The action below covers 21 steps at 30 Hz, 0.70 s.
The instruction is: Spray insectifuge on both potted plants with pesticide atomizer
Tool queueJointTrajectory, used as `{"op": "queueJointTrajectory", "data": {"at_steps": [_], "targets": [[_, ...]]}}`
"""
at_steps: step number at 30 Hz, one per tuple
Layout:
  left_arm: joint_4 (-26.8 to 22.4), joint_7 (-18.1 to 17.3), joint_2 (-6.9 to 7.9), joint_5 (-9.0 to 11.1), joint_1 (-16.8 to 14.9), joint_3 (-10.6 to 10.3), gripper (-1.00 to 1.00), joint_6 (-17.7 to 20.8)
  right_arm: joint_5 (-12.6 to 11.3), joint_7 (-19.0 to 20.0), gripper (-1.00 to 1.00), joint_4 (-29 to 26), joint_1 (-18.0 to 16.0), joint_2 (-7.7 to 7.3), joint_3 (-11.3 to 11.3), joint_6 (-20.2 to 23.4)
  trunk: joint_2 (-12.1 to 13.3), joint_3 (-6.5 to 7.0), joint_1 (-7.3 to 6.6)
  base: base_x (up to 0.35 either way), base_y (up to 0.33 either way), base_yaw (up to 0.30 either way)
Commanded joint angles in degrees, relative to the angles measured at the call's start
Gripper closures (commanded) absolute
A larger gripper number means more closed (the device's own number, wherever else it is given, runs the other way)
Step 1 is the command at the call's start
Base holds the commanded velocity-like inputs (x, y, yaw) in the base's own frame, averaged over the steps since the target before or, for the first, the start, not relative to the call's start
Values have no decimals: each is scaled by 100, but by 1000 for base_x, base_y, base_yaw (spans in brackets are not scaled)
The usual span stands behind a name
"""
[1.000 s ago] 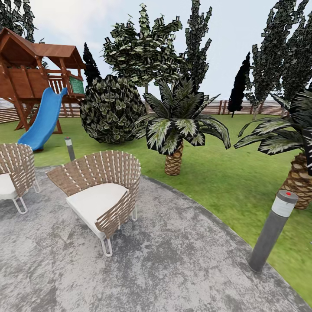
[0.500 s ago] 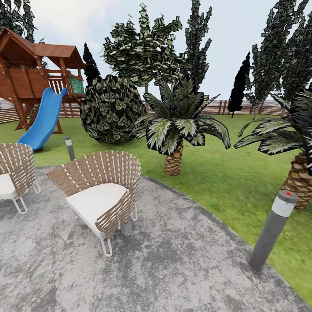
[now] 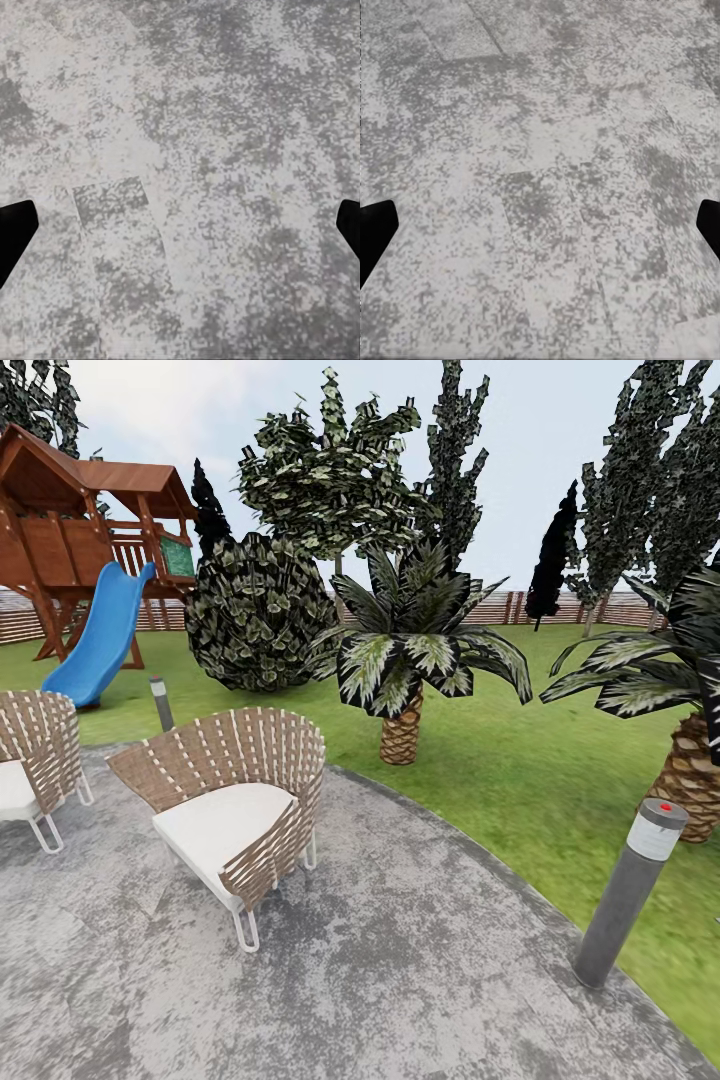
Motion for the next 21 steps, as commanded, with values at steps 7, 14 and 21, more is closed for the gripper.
{"op": "queueJointTrajectory", "data": {"at_steps": [7,14,21], "targets": [[14,11,29,11,-10,52,-100,-291,282,-18,-100,12,-5,7,7,-15,-3,-6,0,0,0,-21],[23,13,36,11,-10,52,-100,-306,259,-28,-100,13,-5,0,-45,-9,-3,-6,0,0,0,-220],[24,11,37,11,-12,174,-100,-322,253,-29,-100,13,-5,-1,-56,-9,-3,-6,0,0,0,-265]]}}
